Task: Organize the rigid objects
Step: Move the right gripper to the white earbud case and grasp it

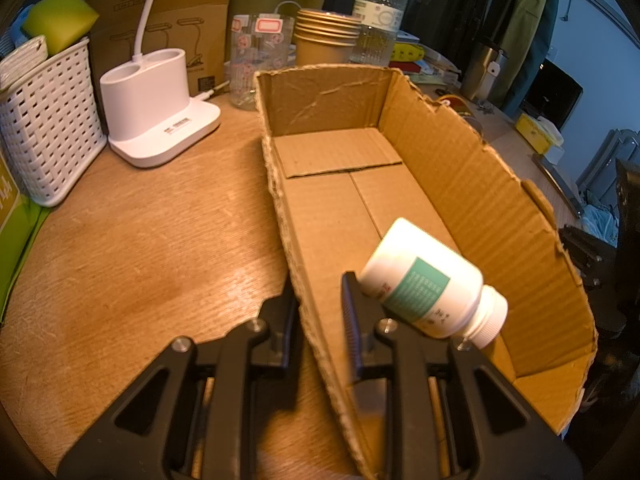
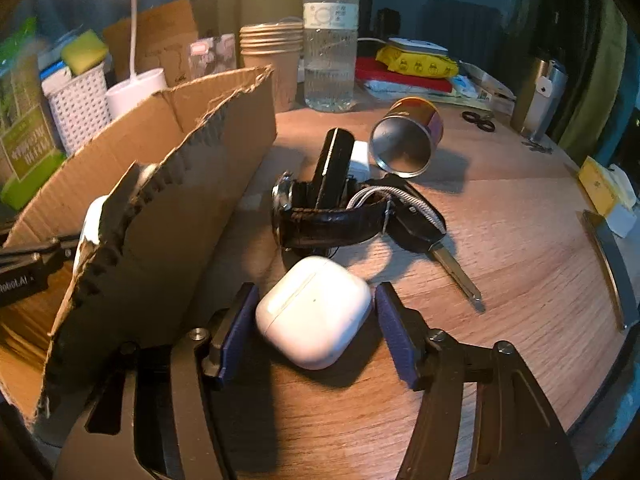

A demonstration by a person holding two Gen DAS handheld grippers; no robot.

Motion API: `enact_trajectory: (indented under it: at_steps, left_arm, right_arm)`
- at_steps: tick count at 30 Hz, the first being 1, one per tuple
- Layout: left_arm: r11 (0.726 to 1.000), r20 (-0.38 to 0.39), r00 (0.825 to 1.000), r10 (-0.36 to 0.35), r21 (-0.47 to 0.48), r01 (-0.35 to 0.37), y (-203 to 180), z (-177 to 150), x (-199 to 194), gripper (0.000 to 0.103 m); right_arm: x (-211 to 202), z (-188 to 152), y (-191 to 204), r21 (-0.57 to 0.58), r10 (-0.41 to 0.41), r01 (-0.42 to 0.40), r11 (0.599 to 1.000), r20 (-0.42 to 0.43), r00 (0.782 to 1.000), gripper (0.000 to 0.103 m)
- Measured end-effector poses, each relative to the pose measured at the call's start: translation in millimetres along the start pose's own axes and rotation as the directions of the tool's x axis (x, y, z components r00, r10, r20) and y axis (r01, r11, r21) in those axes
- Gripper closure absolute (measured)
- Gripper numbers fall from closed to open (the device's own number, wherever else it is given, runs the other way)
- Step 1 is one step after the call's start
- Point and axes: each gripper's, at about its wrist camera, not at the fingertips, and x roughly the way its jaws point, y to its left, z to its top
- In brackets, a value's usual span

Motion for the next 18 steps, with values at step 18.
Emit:
enact_trajectory:
  at_steps: [18]
  left_arm:
    - [1.000,0.000,1.000,0.000,0.000,0.000,0.2,0.0,0.0,0.081]
  right_arm:
    - [-30.6,1.6,-2.2,0.002,0.037,-0.038,0.999,0.091,0.995,0.042]
